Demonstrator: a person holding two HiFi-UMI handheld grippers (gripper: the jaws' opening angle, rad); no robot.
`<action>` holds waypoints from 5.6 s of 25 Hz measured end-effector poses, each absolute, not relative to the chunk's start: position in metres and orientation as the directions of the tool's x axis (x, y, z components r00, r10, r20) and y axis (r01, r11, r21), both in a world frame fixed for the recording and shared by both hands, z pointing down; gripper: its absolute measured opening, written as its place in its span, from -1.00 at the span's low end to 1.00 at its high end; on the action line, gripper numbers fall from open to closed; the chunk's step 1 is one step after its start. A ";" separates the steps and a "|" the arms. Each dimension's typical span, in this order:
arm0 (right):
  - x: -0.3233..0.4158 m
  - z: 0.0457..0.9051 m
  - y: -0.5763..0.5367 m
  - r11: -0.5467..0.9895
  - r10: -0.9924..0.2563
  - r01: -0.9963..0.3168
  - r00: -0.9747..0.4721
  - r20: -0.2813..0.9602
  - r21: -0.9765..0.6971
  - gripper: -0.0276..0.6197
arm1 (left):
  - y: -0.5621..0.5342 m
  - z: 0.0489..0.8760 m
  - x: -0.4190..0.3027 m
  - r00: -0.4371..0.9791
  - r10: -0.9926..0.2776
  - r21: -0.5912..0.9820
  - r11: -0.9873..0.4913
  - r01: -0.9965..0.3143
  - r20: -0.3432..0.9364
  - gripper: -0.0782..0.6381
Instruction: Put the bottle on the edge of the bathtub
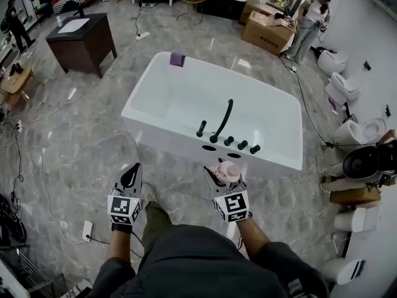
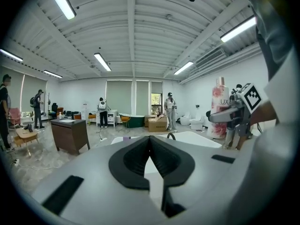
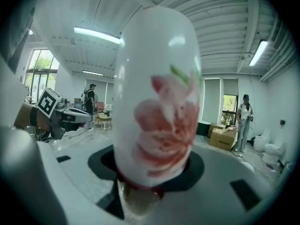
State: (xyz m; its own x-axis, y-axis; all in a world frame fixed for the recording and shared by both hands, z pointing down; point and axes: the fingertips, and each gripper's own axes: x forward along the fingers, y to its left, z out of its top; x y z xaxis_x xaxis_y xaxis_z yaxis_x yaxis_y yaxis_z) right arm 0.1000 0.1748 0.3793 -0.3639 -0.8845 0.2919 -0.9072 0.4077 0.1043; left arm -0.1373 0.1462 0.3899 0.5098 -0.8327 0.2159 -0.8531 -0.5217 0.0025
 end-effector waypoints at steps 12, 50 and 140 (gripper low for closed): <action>0.066 0.376 0.020 0.278 -0.919 -0.950 -0.221 0.325 0.141 -0.23 | -0.035 0.381 -0.183 0.613 -0.755 0.018 -0.627 -0.779 0.235 -0.78; 0.076 0.506 -0.172 0.446 -0.861 -0.890 -0.398 0.317 0.092 -0.23 | -0.165 0.484 -0.136 0.508 -0.802 -0.006 -0.537 -0.844 0.315 -0.78; 0.062 0.763 -0.198 0.517 -0.830 -0.855 -0.489 0.267 0.038 -0.02 | -0.186 0.770 -0.134 0.493 -0.748 0.075 -0.518 -0.852 0.444 -0.78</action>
State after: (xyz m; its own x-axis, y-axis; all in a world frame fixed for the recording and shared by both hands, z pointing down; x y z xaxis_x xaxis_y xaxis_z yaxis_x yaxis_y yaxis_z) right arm 0.0617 -0.1975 0.7631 -0.4895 -0.8301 0.2671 -0.8554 0.5166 0.0379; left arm -0.1335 -0.1857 0.7699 0.4933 -0.7481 0.4438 -0.8523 -0.5176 0.0748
